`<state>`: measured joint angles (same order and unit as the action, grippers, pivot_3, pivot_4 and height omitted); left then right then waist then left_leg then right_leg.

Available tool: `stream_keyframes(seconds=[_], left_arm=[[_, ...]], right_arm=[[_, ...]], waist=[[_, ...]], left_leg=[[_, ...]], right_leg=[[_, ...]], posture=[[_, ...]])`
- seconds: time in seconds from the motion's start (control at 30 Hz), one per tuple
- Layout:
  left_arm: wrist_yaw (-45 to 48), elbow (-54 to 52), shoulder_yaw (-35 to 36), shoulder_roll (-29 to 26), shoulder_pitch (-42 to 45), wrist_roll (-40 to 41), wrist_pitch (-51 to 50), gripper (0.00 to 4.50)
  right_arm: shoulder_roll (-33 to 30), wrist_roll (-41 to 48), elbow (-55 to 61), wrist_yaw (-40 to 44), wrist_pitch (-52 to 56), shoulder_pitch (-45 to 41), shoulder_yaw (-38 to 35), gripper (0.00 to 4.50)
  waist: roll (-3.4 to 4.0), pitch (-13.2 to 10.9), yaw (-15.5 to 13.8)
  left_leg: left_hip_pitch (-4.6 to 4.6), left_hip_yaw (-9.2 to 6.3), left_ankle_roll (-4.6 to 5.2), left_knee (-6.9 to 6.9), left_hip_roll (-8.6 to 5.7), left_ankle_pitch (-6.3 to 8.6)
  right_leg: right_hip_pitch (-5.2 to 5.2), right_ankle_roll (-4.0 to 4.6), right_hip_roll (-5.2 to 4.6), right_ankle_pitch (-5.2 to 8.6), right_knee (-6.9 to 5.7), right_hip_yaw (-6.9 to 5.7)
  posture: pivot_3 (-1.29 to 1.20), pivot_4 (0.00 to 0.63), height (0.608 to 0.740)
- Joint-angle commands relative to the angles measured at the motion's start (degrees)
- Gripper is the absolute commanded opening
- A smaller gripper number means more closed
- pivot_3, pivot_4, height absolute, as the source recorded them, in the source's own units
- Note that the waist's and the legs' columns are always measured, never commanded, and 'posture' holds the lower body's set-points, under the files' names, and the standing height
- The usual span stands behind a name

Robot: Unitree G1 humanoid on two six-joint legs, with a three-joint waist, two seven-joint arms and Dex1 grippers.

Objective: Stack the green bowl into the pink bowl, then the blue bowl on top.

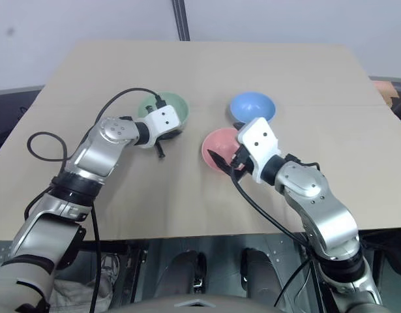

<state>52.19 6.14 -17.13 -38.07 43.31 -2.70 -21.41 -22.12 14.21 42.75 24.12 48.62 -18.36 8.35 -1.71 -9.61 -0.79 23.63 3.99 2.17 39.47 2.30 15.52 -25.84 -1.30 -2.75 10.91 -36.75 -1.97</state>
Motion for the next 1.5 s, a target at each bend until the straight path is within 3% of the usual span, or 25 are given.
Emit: stream_keyframes(seconds=[0.03,0.27,0.37,0.57,0.67,0.77,0.97,1.13,1.4,1.5], left_arm=[[6.82,-10.93,4.81,-0.74,0.22,8.09,2.96,0.06],[18.64,-13.02,1.2,0.88,1.08,12.75,12.42,0.06],[20.92,-9.61,-1.05,3.65,0.71,12.04,17.67,1.09],[19.26,-4.37,-0.74,7.19,1.46,10.78,21.35,4.04],[16.76,-6.74,3.43,6.2,0.72,14.96,11.39,4.04],[14.63,-9.54,11.53,7.65,-2.33,26.51,1.85,4.04],[8.88,-15.28,22.3,4.27,-12.7,32.58,-4.25,4.04],[10.3,-21.88,31.03,0.03,-23.7,41.26,-8.37,4.04],[6.87,-30.09,39.53,-1.81,-34.53,46.73,-8.23,4.04],[5.82,-31.45,40.5,-2.08,-36.55,47.27,-8.04,4.08]], right_arm=[[-1.69,0.56,4.8,-1.16,0.81,2.69,-4.47,4.49],[-5.05,-0.94,12.99,-3.84,1.7,17.04,-11.57,4.49],[-5.39,-1.77,14.17,-5.1,1.7,19.07,-12.56,4.49],[-6.72,-2.72,13.47,-4.98,0.03,20.55,-13.71,4.49],[-9.29,-3.55,8.91,-2.31,-4.85,19.87,-14.02,4.49],[-15.12,-5.26,0.27,2.91,-12.6,16.61,-13.23,4.49],[-23.69,-11.82,-28.84,15.99,-34.88,-1.2,-4.28,4.49],[-19.29,-20.25,-58.71,21.69,-55.69,-20.58,5.88,4.49],[-8.53,-27.54,-91.27,21.07,-72.98,-38.11,11.94,4.49],[-6.66,-29.42,-98.39,20.37,-75.71,-41.29,12.58,3.77]], waist=[[0.0,0.0,-0.04],[0.03,0.0,0.15],[0.03,0.01,0.15],[0.02,0.01,0.15],[0.02,0.01,0.2],[0.03,0.01,0.69],[0.0,-0.02,1.99],[0.0,-0.14,2.32],[0.01,-0.18,1.83],[0.02,-0.19,1.5]], left_leg=[[0.01,0.0,-0.01,0.0,-0.02,-0.01],[-0.09,-0.04,0.1,0.02,-0.06,0.05],[-0.33,0.04,0.13,0.04,-0.06,0.07],[-0.66,0.07,0.14,-0.03,-0.02,0.08],[-0.66,0.04,0.15,-0.02,-0.02,0.08],[-0.7,0.0,0.16,-0.03,-0.01,0.09],[-0.89,0.09,0.17,-0.1,0.02,0.09],[-0.81,0.12,0.15,-0.21,0.11,0.08],[-0.68,0.2,-0.05,-0.22,0.04,-0.04],[-0.7,0.2,-0.08,-0.22,0.03,-0.05]], right_leg=[[0.0,0.0,-0.03,0.0,0.01,0.0],[0.07,-0.02,-0.01,0.01,-0.04,-0.03],[0.25,-0.22,0.02,0.14,-0.09,0.09],[0.47,-0.1,0.08,0.22,-0.13,0.27],[0.47,-0.22,0.08,0.15,-0.13,0.33],[0.46,-0.24,0.08,0.15,-0.12,0.4],[0.48,-0.24,0.12,0.14,-0.13,0.53],[0.38,-0.02,0.2,0.02,-0.11,0.55],[0.29,0.01,0.05,-0.01,-0.06,0.62],[0.31,0.03,0.01,-0.01,-0.07,0.59]], posture=[[0.0,0.15,0.74],[0.0,0.15,0.74],[0.0,0.15,0.74],[0.0,0.15,0.74],[0.0,0.15,0.74],[0.0,0.15,0.74],[0.0,0.15,0.74],[0.0,0.15,0.74],[0.0,0.15,0.74],[0.0,0.15,0.74]])
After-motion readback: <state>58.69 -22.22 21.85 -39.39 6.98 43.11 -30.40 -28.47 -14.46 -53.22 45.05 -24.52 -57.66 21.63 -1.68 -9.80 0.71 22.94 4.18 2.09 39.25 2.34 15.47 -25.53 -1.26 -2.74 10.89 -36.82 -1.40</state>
